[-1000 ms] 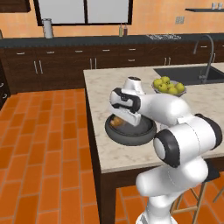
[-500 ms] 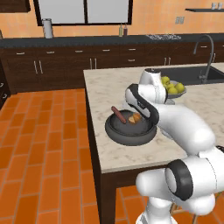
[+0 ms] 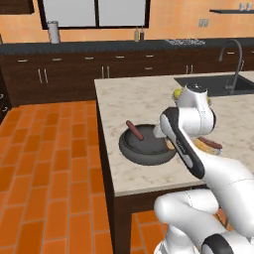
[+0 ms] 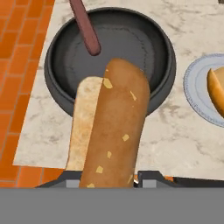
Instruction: Place one bun and one sausage from the bowl on each plate.
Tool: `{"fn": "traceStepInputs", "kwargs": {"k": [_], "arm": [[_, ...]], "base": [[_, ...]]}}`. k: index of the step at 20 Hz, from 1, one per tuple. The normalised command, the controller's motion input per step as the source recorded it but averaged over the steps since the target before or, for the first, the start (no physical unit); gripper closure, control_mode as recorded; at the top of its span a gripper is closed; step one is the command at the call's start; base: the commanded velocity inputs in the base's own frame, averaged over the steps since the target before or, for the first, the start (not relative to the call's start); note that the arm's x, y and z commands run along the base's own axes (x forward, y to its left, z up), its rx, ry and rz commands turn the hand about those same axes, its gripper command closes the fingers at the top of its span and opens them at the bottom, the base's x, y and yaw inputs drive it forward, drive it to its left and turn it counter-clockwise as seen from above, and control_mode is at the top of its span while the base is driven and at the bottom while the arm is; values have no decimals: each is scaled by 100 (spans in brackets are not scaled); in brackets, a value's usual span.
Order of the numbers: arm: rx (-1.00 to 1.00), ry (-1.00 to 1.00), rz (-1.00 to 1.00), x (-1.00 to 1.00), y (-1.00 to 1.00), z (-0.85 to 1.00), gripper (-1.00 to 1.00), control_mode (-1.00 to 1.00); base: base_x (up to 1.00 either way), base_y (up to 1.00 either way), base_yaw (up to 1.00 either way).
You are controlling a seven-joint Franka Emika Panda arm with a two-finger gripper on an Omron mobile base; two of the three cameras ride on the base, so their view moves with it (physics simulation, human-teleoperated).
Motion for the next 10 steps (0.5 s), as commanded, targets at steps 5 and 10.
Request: {"fn": "traceStepInputs", "kwargs": {"k": [5,10], "arm": [[-7,-1,11,-49,2,2,100,-100],[0,0,0,-2,0,0,100,-100]], "base": [[0,0,0],[0,0,0]]}}
